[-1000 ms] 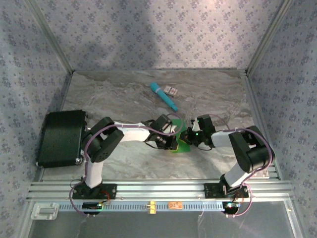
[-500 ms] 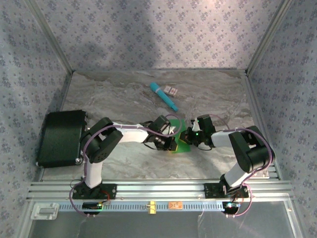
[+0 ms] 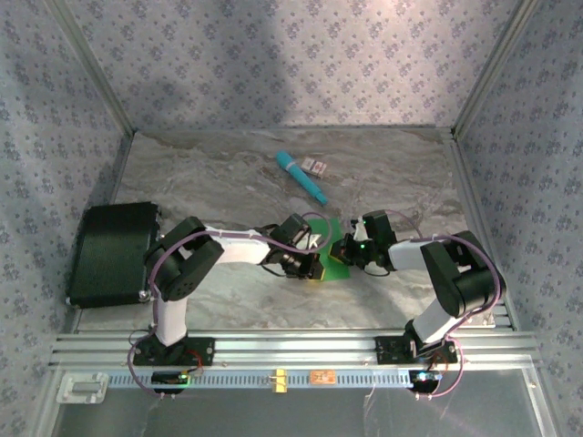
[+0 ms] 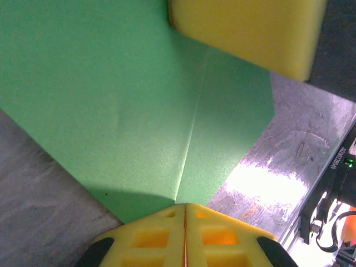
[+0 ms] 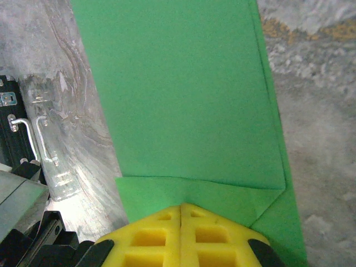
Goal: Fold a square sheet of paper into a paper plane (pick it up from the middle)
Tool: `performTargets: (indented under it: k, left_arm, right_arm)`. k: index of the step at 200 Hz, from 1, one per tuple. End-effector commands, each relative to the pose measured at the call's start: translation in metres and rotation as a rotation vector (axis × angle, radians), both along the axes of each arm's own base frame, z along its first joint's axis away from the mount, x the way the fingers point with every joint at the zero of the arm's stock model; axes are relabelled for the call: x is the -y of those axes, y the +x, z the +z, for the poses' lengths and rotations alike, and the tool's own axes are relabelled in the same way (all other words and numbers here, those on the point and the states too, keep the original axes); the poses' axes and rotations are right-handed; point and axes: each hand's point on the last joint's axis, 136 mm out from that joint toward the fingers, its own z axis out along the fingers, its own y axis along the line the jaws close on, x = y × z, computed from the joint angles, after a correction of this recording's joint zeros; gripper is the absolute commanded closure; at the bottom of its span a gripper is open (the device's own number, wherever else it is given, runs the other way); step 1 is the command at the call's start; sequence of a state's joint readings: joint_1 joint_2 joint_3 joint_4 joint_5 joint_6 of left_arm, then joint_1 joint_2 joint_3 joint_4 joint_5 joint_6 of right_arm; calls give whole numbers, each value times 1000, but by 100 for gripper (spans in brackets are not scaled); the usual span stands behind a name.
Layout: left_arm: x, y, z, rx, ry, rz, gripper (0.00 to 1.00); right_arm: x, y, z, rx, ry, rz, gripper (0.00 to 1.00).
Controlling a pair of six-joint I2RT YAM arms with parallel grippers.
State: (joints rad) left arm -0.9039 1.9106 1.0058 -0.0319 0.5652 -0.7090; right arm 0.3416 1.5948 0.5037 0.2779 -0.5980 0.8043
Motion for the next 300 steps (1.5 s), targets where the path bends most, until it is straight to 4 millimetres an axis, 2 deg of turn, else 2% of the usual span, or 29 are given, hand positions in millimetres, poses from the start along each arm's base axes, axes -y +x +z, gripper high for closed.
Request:
performTargets:
  k: [1, 19, 55, 83, 107, 130, 156, 196, 221, 256, 276, 300]
  left_arm:
    - [-16, -25, -12, -83, 64, -27, 93]
    - [-19, -27, -14, -92, 70, -24, 94]
    - [-17, -26, -5, -70, 45, -18, 96]
    - [-9, -20, 13, -32, -10, -12, 95]
    - [-4, -8, 38, 57, -63, 8, 94]
    - [0, 7, 53, 109, -98, 37, 93]
    - [7, 27, 58, 117, -115, 68, 92]
    - [25, 40, 39, 57, -92, 53, 93]
    - [13, 37, 9, 12, 14, 63, 94]
    - [-6, 11, -18, -55, 85, 33, 95]
    - [-12, 1, -27, -64, 110, 19, 95]
    - [-19, 3, -32, -43, 149, 20, 96]
  right_arm:
    - [21, -16, -28, -96, -104, -53, 100]
    - [21, -16, -29, -96, -104, -54, 100]
    - [21, -16, -27, -94, -105, -54, 100]
    - [21, -16, -27, -92, -102, -53, 100]
    - [20, -16, -26, -90, -100, -50, 100]
    - [20, -16, -26, -91, -100, -50, 100]
    - [20, -15, -27, -90, -99, -51, 100]
    - [20, -15, -26, -90, -98, -51, 100]
    - [19, -16, -26, -91, -95, -48, 100]
    - [17, -12, -21, -78, -84, -48, 100]
    - [15, -8, -15, -65, -68, -49, 100]
    - [11, -2, 4, -22, -46, -40, 100]
